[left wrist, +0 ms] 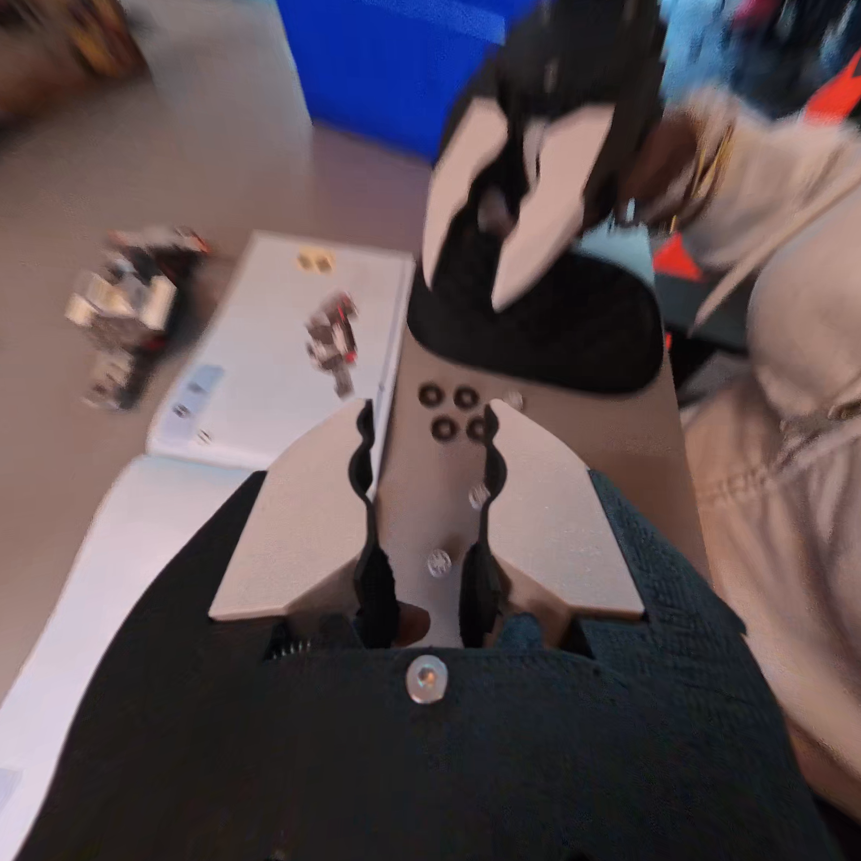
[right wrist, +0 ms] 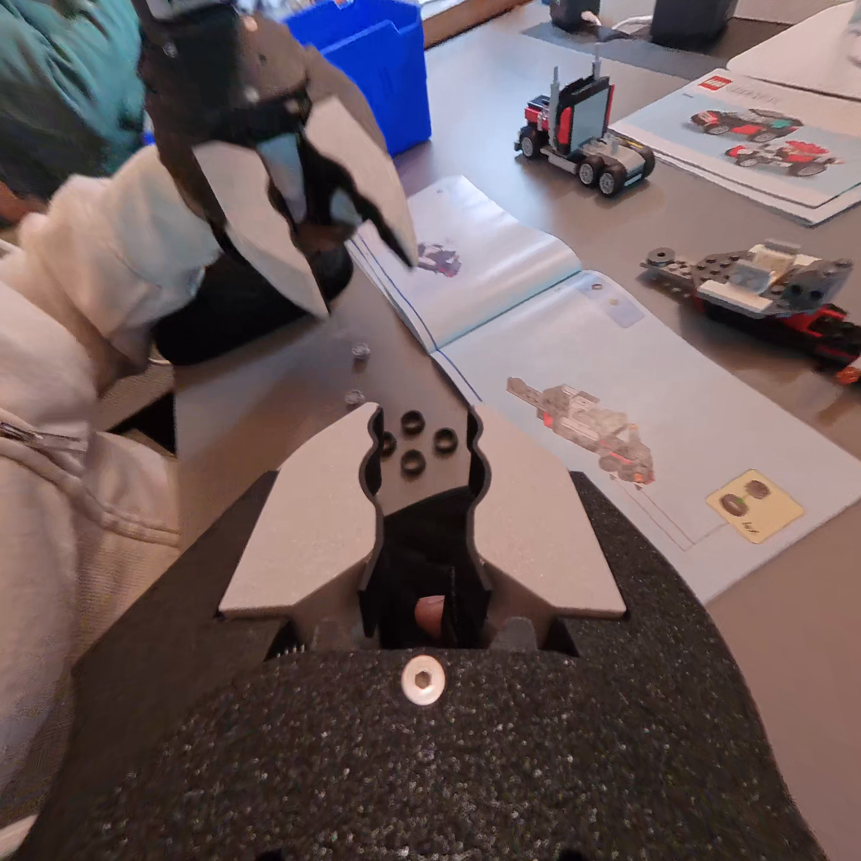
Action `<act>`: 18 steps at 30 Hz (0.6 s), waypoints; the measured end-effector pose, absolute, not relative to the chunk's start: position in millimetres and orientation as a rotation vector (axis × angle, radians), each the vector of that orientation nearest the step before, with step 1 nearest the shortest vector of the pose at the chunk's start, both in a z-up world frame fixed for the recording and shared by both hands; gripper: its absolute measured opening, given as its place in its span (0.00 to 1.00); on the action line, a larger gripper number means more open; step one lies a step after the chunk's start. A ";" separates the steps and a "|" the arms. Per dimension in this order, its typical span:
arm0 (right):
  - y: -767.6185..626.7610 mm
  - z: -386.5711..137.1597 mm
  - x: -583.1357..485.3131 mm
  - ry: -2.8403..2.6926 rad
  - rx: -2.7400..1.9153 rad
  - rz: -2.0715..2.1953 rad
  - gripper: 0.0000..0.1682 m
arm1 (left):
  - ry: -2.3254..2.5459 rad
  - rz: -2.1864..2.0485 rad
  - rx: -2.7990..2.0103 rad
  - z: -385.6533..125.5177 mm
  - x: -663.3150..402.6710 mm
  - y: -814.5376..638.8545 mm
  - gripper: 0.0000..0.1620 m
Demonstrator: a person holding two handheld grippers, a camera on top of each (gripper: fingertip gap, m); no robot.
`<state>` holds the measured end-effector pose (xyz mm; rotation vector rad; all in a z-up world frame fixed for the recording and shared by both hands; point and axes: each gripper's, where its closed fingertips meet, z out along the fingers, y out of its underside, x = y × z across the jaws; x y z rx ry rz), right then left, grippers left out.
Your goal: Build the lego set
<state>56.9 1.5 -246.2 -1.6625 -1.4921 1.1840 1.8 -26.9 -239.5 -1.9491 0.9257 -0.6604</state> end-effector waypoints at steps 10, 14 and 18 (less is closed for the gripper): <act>44.6 -207.7 66.4 -1.248 -1.616 0.872 0.65 | 0.529 -0.647 -1.531 -184.7 -27.1 0.5 0.83; 61.1 -193.1 90.8 -1.191 -1.641 0.649 0.76 | 0.488 -0.517 -1.489 -176.9 -41.2 3.1 0.88; 80.8 -176.4 151.5 -1.122 -1.752 0.365 0.70 | 0.429 -0.484 -1.496 -175.3 -53.0 4.3 0.88</act>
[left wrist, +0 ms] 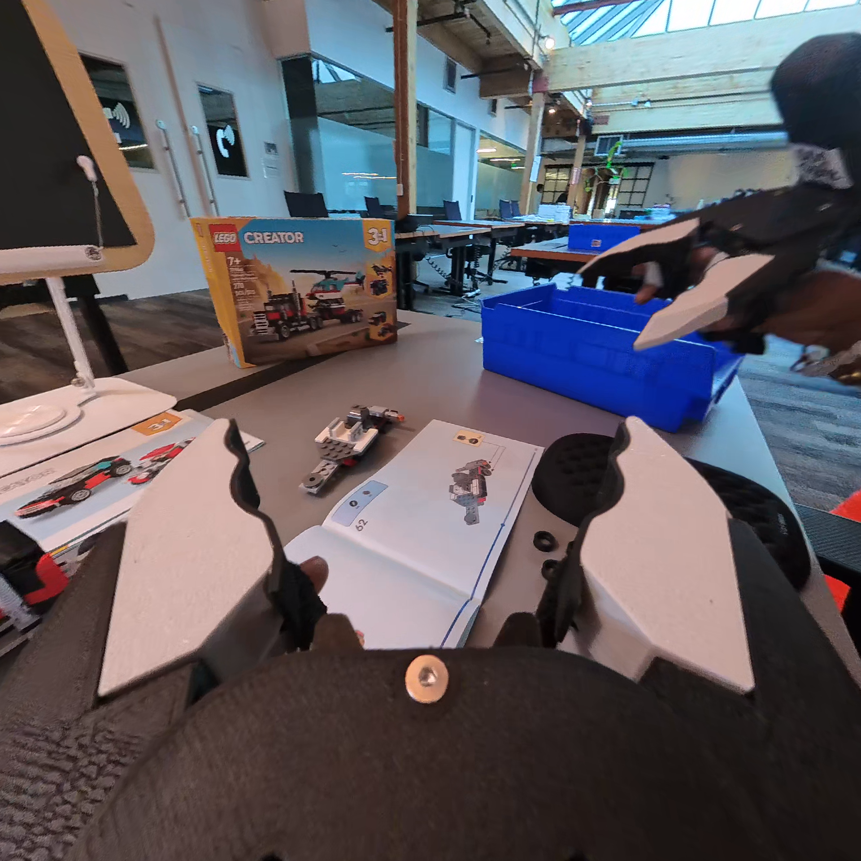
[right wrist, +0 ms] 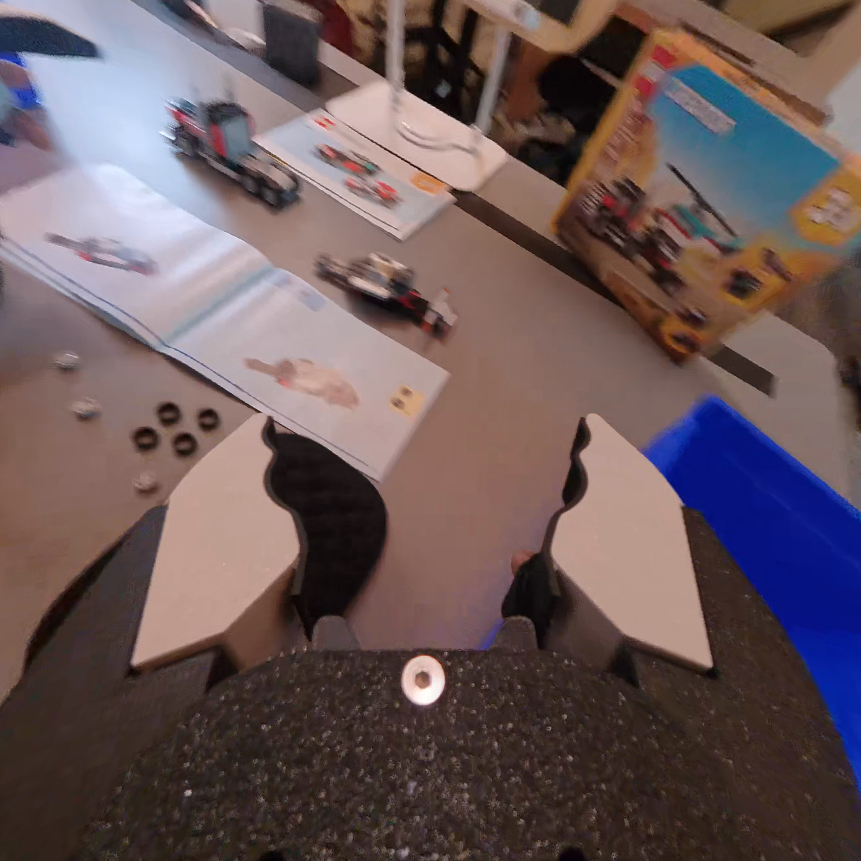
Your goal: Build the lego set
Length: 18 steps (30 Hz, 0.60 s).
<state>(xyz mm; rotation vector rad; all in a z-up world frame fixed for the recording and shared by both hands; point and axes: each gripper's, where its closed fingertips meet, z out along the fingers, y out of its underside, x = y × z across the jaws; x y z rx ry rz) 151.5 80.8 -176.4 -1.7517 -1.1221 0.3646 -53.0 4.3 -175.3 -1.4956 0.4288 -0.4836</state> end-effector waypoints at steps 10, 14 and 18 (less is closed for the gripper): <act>136.1 -194.3 335.8 -0.754 -2.059 0.103 0.53 | 0.444 -0.473 -1.457 -169.4 -50.7 -0.2 0.76; 134.4 -244.6 352.0 -0.895 -2.332 0.096 0.52 | 0.450 -0.450 -1.443 -168.2 -49.8 -0.6 0.75; 133.5 -280.1 350.1 -1.038 -2.478 0.052 0.51 | 0.448 -0.417 -1.464 -173.0 -52.1 2.0 0.73</act>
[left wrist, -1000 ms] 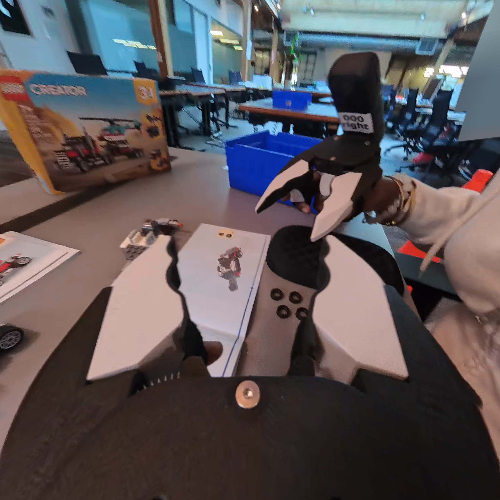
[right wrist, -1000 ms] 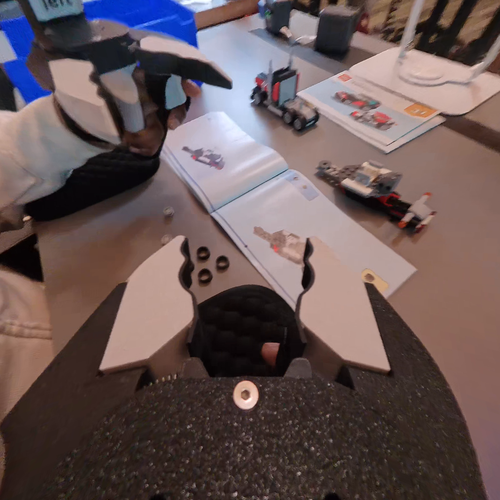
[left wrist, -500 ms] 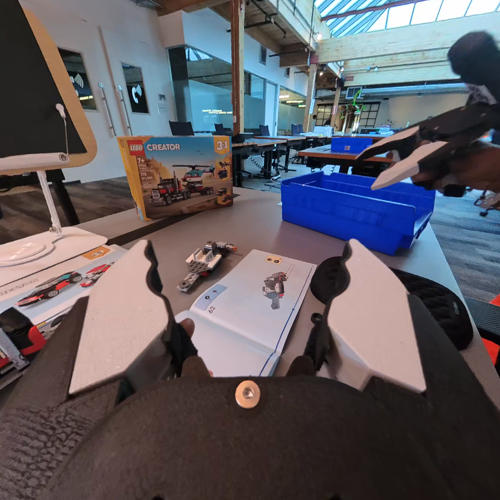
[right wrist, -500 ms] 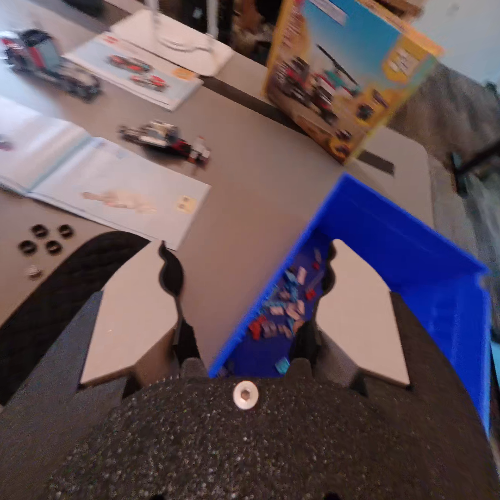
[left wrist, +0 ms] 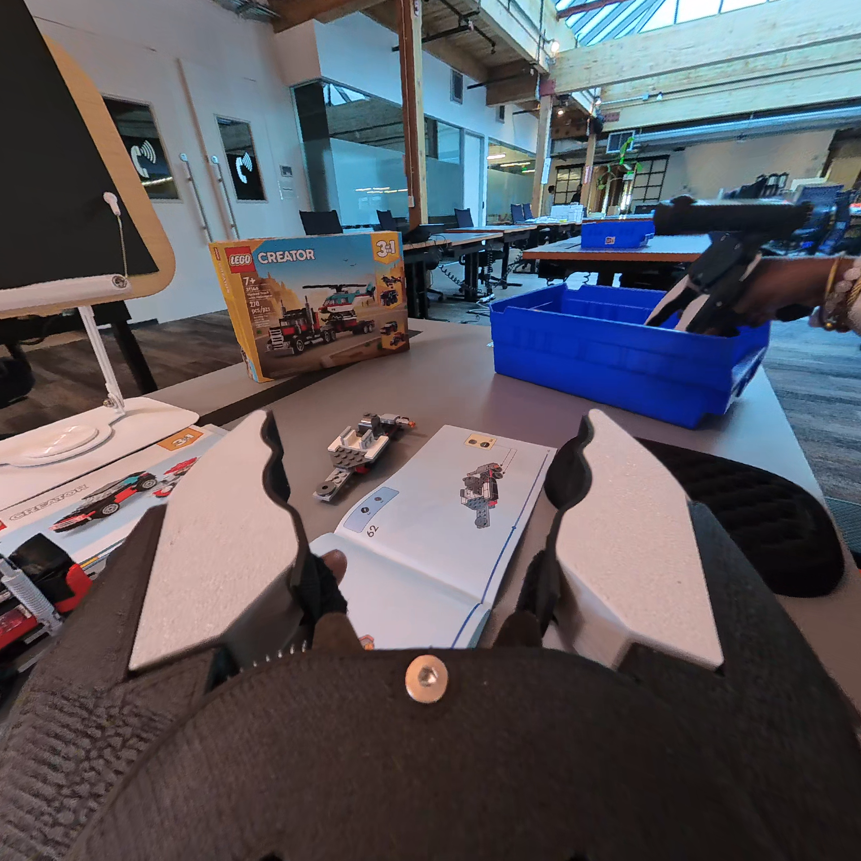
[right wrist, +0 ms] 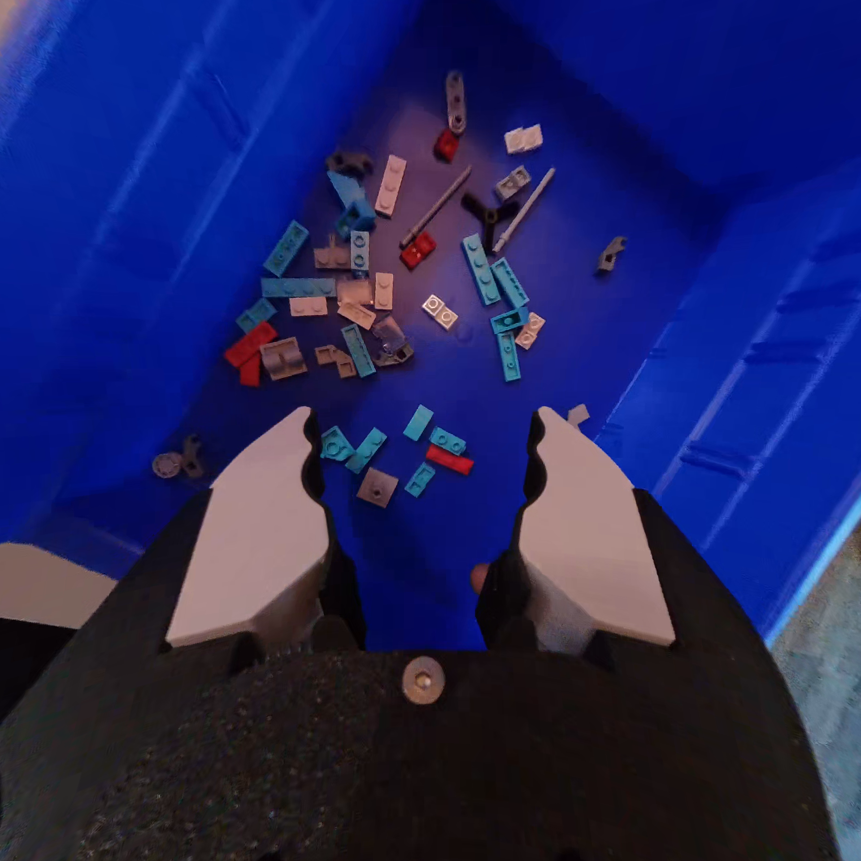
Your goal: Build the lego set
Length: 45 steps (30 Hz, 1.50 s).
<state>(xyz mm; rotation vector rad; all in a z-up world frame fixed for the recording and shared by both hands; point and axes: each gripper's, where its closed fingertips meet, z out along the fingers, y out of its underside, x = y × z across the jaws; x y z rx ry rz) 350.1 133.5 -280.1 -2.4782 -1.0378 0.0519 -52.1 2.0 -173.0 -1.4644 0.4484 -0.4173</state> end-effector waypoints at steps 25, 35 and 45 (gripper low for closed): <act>133.4 -313.9 308.1 -1.174 -2.547 0.200 0.28 | 0.469 -0.382 -1.505 -185.3 -51.3 7.5 0.69; 135.0 -313.2 291.8 -1.181 -2.476 0.251 0.11 | 0.465 -0.352 -1.511 -186.2 -55.0 8.0 0.69; 135.0 -313.1 281.7 -1.177 -2.469 0.250 0.12 | 0.458 -0.370 -1.517 -184.2 -53.9 6.7 0.69</act>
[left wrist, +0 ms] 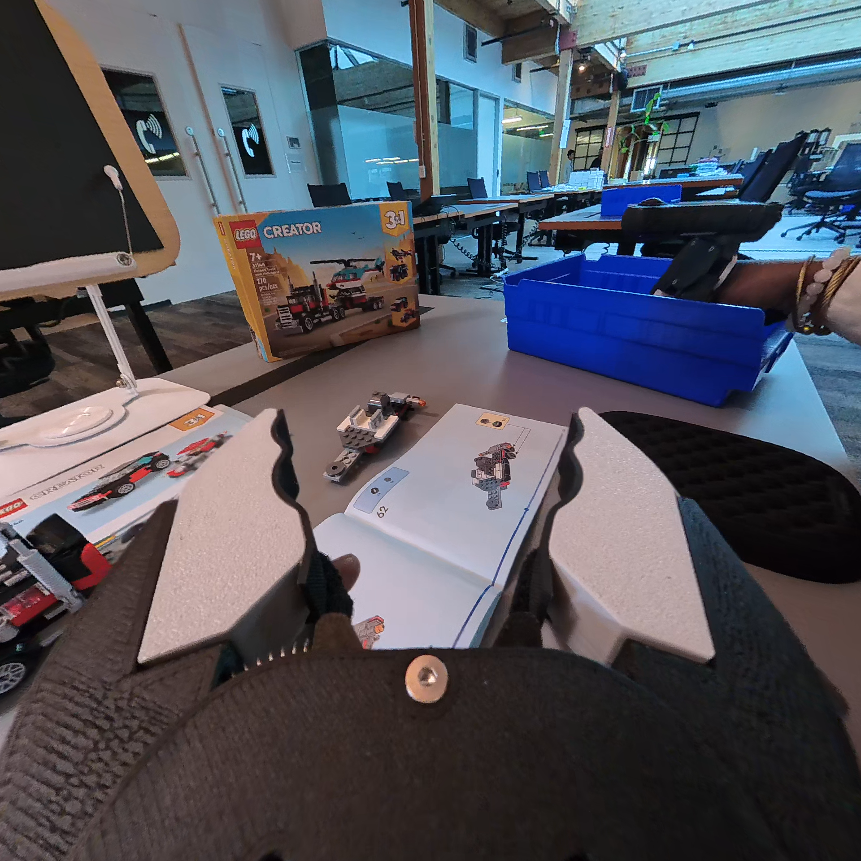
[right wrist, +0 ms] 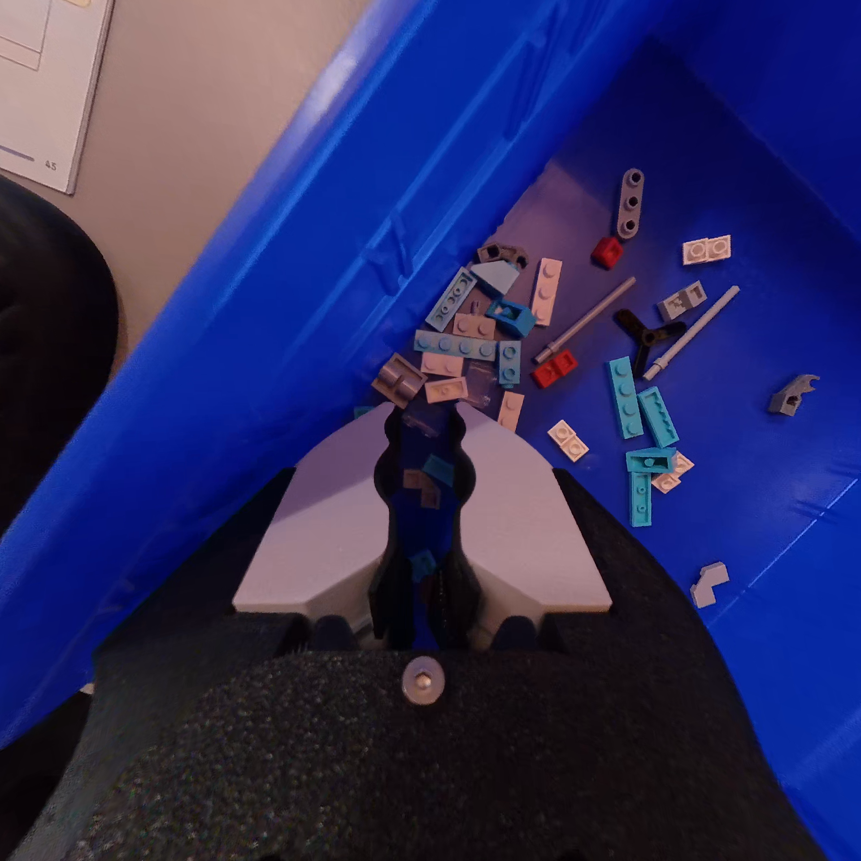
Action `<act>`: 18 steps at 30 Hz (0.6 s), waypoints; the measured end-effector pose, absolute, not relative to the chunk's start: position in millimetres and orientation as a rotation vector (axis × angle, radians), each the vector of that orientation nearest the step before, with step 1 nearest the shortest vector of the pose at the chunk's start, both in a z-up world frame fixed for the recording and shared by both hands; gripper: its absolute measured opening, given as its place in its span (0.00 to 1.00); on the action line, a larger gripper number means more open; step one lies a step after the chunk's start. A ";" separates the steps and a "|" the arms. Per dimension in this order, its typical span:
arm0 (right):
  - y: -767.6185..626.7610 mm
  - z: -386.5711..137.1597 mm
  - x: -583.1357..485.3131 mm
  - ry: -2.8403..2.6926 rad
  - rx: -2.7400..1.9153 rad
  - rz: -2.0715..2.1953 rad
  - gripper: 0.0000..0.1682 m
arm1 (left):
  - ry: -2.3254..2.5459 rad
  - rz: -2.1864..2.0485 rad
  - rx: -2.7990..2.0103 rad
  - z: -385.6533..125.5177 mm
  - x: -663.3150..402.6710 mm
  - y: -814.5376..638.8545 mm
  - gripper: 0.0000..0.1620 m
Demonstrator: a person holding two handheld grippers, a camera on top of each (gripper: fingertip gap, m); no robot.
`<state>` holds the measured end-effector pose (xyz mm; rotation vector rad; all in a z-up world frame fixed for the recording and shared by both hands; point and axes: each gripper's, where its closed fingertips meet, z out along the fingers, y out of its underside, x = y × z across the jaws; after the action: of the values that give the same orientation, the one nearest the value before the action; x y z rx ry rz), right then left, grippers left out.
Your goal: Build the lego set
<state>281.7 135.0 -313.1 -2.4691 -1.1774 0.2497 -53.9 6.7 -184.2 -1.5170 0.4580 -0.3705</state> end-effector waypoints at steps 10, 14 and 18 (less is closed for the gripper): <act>138.0 -312.2 277.5 -1.149 -2.433 0.190 0.13 | 0.437 -0.370 -1.531 -184.6 -56.8 6.9 0.66; 137.2 -311.9 269.6 -1.162 -2.413 0.183 0.13 | 0.454 -0.363 -1.522 -184.2 -55.4 5.8 0.63; 133.3 -312.4 254.2 -1.170 -2.399 0.257 0.15 | 0.470 -0.347 -1.525 -186.1 -54.5 5.7 0.59</act>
<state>254.2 133.3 -312.4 -2.3993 -1.1705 0.2569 -54.5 5.7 -186.1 -1.5251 0.4698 -0.3468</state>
